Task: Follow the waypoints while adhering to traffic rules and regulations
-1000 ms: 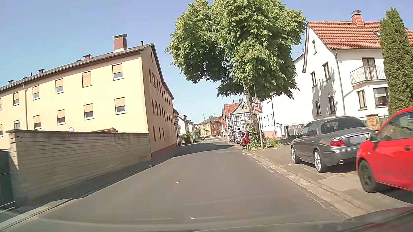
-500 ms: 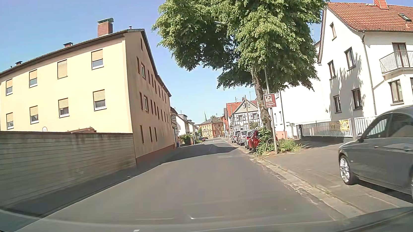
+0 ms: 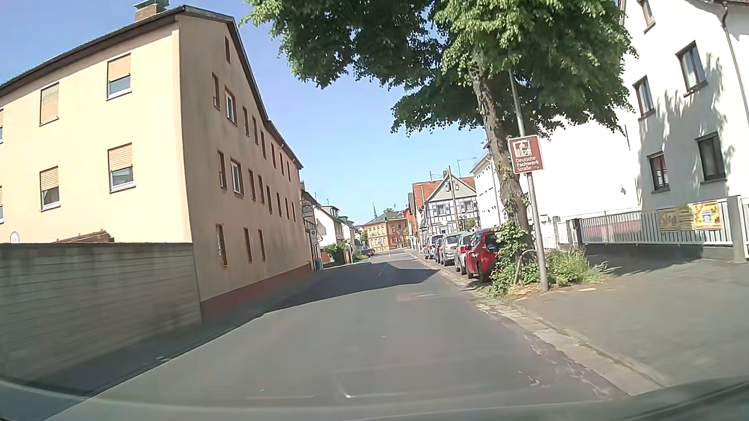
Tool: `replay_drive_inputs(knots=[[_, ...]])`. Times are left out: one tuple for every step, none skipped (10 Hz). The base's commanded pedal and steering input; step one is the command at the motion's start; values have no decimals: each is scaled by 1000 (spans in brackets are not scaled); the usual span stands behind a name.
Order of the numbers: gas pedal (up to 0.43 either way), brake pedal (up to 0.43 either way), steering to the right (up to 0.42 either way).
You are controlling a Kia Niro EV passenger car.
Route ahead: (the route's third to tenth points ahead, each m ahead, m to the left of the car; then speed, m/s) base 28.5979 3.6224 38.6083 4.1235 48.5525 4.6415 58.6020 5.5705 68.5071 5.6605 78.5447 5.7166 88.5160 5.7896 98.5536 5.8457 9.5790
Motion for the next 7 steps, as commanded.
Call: replay_drive_inputs(knots=[[28,30,-7],[28,30,-7],[47,30,-6],[47,30,-5],[59,30,-5],[67,30,-4],[67,30,-4]])
